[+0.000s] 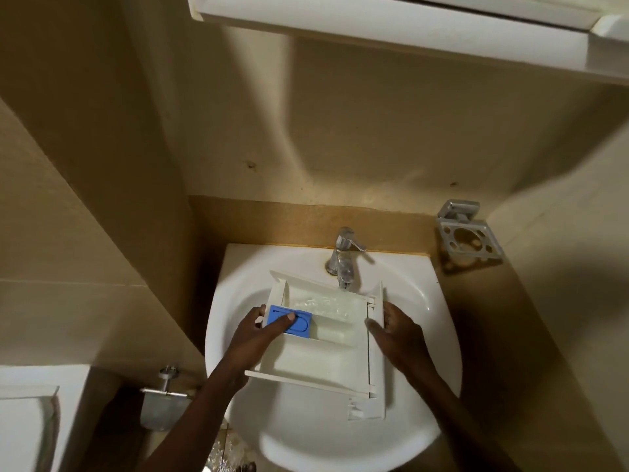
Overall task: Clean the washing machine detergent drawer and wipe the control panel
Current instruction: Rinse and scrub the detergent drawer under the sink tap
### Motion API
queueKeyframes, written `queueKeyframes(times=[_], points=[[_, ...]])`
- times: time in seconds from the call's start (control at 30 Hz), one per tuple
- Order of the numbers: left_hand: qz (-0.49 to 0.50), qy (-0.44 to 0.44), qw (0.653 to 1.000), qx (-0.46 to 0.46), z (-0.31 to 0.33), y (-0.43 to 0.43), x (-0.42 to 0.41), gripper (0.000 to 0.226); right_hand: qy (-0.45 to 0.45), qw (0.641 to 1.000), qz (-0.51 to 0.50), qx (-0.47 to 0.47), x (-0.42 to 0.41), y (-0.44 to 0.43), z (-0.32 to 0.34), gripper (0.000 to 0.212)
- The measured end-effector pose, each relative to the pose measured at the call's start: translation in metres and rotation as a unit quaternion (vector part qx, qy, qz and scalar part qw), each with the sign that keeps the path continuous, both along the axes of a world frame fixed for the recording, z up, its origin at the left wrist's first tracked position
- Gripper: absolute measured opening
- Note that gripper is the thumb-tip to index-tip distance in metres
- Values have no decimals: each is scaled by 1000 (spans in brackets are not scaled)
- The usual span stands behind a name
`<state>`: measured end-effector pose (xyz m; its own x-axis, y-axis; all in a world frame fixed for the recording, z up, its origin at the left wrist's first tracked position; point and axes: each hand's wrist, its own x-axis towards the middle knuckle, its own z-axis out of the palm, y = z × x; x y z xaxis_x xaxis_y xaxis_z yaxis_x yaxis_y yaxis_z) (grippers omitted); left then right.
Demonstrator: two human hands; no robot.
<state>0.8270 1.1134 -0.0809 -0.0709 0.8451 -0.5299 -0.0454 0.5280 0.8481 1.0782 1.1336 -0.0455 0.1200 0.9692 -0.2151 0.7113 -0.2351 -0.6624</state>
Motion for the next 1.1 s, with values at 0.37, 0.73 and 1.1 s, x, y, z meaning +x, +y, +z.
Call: queueKeyframes(times=[0.37,0.73,1.1], points=[[34,-32,999,4,-6,-10,0,32,-129,985,42,103,-44,108,37,31],[-2,-18,1000,-15,-7,-10,-24,72,77,993,-30,78,-26,51,23,48],[-42,-57,997,28,11,-5,-9,40,400,887,-33,-229,23,3,-25,69]])
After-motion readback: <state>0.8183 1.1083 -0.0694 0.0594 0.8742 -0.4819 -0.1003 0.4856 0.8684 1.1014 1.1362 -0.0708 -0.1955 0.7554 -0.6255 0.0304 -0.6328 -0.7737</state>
